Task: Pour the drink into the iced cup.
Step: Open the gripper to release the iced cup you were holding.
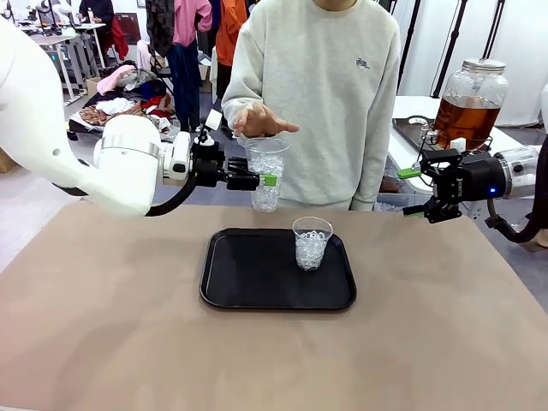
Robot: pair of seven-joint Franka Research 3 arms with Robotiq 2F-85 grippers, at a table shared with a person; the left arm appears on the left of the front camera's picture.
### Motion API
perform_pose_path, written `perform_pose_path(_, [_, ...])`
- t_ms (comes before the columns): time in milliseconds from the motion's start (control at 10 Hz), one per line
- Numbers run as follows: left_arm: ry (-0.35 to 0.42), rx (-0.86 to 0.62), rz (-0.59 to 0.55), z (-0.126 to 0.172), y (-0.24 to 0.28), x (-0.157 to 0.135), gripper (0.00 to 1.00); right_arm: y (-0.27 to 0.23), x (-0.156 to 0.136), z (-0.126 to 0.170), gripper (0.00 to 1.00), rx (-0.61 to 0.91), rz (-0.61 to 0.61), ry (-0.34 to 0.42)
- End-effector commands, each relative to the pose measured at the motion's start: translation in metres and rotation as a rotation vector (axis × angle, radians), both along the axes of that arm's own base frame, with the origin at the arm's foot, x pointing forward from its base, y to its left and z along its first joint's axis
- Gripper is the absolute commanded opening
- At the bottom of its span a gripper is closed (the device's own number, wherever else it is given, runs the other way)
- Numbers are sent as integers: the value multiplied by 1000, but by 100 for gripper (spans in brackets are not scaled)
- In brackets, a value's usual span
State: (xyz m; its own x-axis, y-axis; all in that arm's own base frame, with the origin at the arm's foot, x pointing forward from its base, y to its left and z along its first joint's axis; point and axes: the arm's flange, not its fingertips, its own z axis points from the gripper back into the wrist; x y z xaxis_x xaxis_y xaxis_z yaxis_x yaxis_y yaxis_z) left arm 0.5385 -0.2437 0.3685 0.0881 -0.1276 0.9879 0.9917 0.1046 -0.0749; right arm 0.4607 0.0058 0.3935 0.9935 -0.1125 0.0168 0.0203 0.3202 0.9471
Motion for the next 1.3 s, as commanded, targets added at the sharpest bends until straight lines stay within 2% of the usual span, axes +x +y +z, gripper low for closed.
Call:
perform_pose_path(0, [-6, -12, 3, 3, -1, 0, 57, 0, 0, 1, 100, 2, -1, 1])
perform_pose_path(1200, [-6, -12, 3, 3, -1, 0, 57, 0, 0, 1, 100, 2, -1, 1])
